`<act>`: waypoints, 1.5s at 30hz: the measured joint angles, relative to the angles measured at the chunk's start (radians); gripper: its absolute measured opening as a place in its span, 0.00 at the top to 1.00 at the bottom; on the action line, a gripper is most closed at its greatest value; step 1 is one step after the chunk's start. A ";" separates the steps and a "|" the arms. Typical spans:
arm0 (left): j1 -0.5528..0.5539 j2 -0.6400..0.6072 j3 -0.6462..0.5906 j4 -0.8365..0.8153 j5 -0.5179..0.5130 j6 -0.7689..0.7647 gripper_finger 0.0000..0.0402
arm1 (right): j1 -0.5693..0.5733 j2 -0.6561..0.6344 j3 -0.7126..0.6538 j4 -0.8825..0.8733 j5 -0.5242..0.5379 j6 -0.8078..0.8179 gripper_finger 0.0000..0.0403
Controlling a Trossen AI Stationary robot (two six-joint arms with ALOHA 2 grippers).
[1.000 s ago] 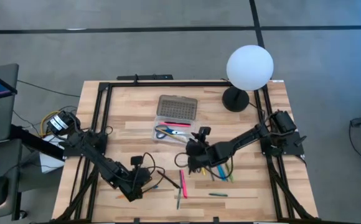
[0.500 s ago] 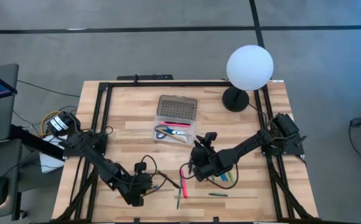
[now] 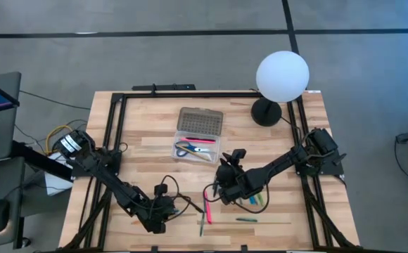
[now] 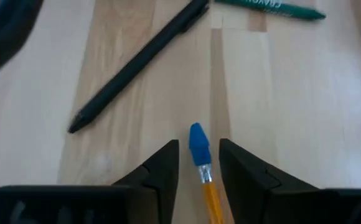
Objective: Pick & place school supplies into a supply box
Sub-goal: Put the orange pencil into the gray supply box
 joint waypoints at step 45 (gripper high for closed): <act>0.029 0.045 0.134 -0.289 -0.088 0.142 0.96 | -0.005 0.000 0.000 -0.010 -0.012 0.007 0.70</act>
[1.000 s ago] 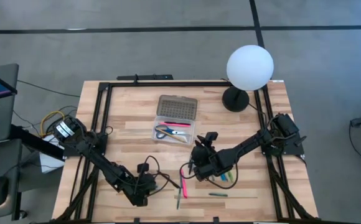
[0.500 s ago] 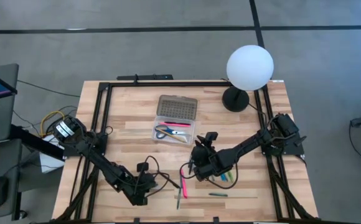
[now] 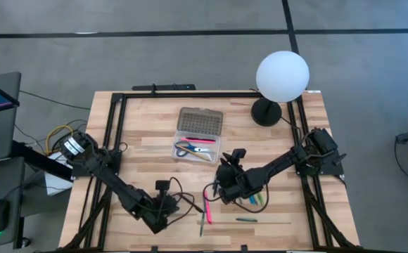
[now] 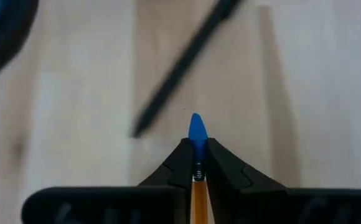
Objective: Pick & place school supplies into a supply box
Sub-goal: Put the orange pencil into the gray supply box
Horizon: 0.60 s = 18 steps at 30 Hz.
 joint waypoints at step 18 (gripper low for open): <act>0.333 0.000 0.127 -0.109 -0.437 0.419 0.95 | 0.000 0.000 0.000 0.000 0.000 0.000 0.70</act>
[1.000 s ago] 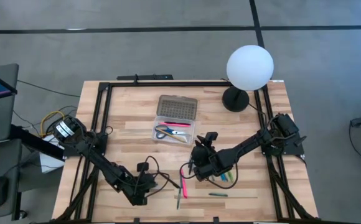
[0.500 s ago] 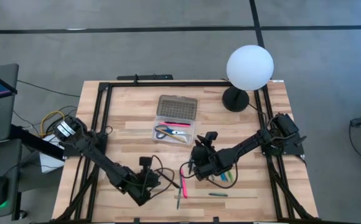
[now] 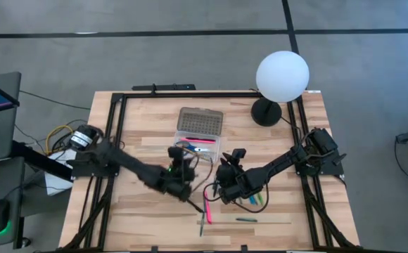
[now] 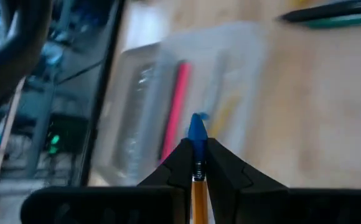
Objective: Pick & place school supplies into a supply box
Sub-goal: Put the orange pencil into the gray supply box
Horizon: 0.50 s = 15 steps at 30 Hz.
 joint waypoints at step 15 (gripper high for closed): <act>0.314 0.000 0.000 0.477 0.275 0.325 0.95 | 0.001 0.000 0.000 0.000 -0.003 0.008 0.70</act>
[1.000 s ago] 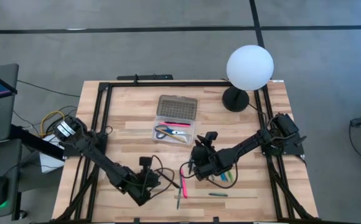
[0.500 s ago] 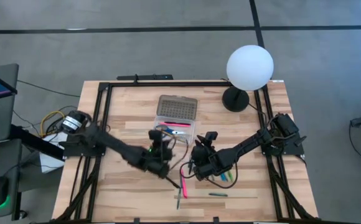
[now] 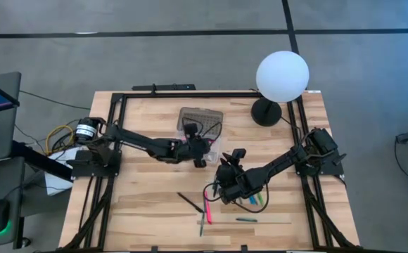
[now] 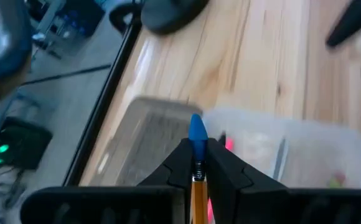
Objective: Pick & place school supplies into a supply box
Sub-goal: Put the orange pencil into the gray supply box
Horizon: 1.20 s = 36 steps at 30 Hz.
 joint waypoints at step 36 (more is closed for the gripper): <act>0.092 0.043 -0.002 0.143 0.152 -0.111 0.95 | 0.002 0.000 0.000 -0.053 -0.052 0.081 0.70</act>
